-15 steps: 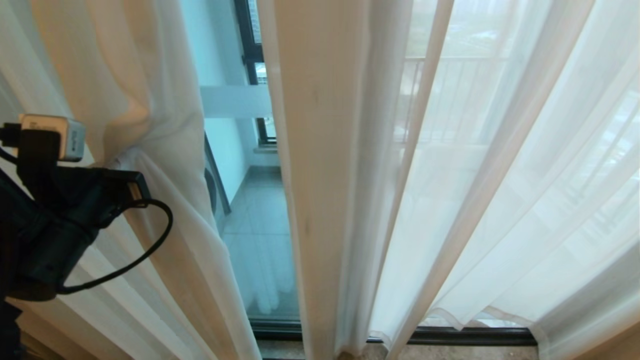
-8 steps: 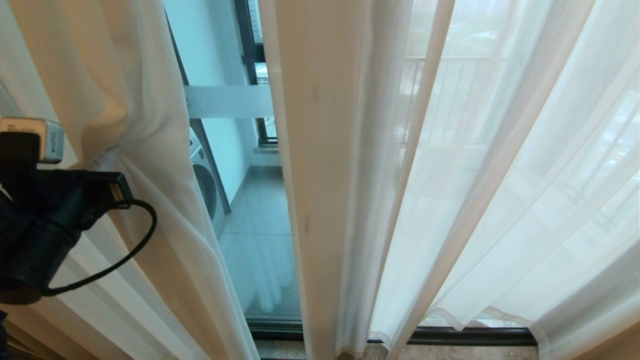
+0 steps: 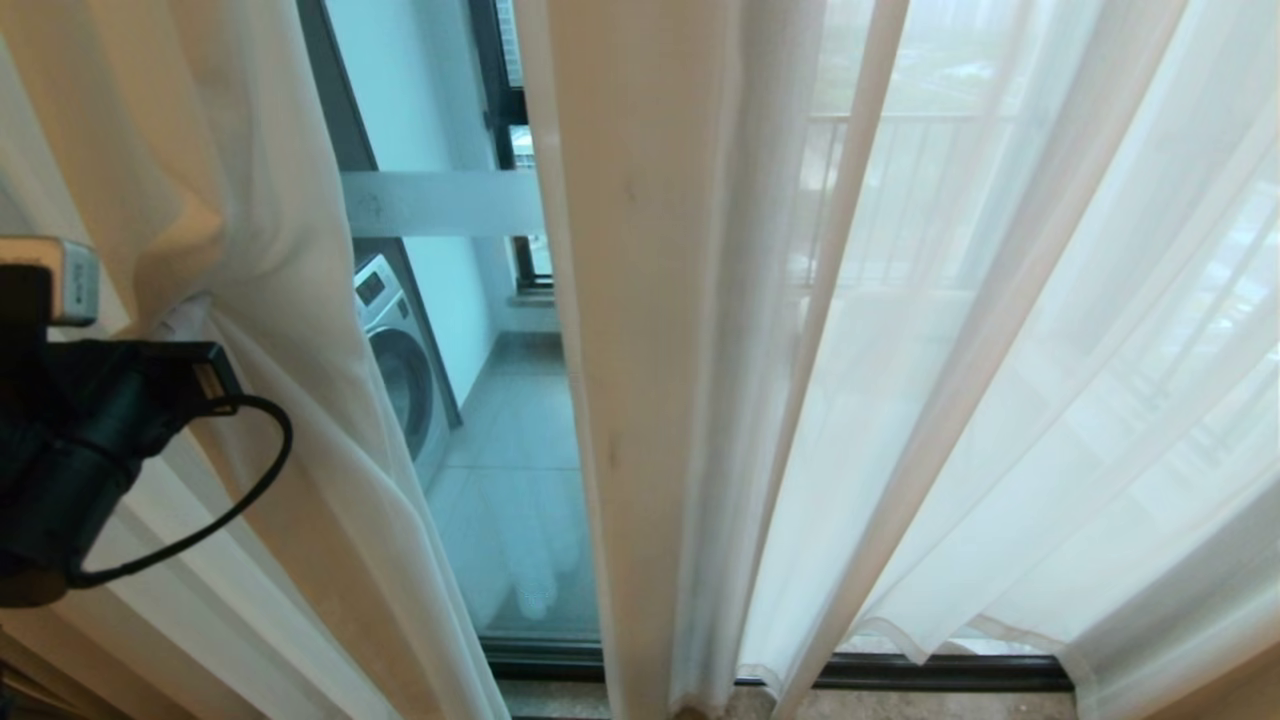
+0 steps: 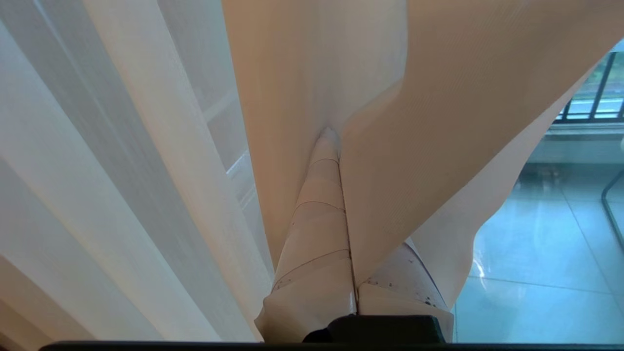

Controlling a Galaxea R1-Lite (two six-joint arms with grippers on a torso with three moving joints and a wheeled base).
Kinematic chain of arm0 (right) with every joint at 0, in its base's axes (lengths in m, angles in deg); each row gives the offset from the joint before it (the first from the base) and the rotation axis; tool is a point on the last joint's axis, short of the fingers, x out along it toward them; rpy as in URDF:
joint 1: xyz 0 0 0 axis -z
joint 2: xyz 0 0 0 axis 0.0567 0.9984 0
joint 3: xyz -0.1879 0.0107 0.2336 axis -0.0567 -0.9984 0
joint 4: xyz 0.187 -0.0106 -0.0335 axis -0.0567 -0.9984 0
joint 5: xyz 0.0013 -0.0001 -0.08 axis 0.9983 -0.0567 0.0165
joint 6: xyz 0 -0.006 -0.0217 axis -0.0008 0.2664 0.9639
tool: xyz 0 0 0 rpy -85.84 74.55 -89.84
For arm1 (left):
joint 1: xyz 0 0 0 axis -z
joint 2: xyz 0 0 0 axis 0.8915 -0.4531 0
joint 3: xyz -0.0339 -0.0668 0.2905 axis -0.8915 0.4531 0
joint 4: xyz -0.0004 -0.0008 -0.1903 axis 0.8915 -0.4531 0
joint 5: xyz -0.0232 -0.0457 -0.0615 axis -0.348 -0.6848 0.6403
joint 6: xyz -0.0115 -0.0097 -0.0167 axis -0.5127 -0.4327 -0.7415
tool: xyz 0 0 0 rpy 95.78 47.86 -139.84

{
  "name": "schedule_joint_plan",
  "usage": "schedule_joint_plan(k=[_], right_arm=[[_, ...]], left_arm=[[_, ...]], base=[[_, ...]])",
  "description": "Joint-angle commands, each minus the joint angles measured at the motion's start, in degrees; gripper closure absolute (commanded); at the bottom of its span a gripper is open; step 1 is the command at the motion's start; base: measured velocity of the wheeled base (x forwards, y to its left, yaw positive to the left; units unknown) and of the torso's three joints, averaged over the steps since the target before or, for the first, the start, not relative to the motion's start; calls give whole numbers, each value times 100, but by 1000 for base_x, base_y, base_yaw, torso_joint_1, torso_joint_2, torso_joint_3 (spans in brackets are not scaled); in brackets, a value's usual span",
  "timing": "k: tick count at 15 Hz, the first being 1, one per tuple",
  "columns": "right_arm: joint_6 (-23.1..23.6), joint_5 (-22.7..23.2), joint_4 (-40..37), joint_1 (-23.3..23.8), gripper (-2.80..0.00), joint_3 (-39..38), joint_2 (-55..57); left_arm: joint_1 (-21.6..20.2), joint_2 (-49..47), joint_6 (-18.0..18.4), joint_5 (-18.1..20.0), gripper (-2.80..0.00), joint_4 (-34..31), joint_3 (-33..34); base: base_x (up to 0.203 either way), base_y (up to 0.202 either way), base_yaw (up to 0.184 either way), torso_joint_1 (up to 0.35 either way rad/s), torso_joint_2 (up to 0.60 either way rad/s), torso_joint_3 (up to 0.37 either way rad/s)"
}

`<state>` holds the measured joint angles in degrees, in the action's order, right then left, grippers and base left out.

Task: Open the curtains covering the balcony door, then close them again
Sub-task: Pull the inner curtains open on both sides

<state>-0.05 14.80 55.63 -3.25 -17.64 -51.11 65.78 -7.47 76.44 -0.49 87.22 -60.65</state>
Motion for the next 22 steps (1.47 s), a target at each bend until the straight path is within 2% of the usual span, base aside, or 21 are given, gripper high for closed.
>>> schedule_joint_plan(k=[1, 8, 22], right_arm=[[5, 1, 1, 0, 0, 0, -2], [-3, 1, 1, 0, 0, 0, -2], [-2, 1, 1, 0, 0, 0, -2]], left_arm=[[-38, -21, 0, -11, 0, 42, -1], [-167, -30, -4, -11, 0, 37, 16], [-228, -48, -65, -11, 0, 42, 69]], base=[[0, 0, 0, 0, 0, 0], [1, 21, -2, 0, 1, 1], [0, 186, 1, 3, 3, 4]])
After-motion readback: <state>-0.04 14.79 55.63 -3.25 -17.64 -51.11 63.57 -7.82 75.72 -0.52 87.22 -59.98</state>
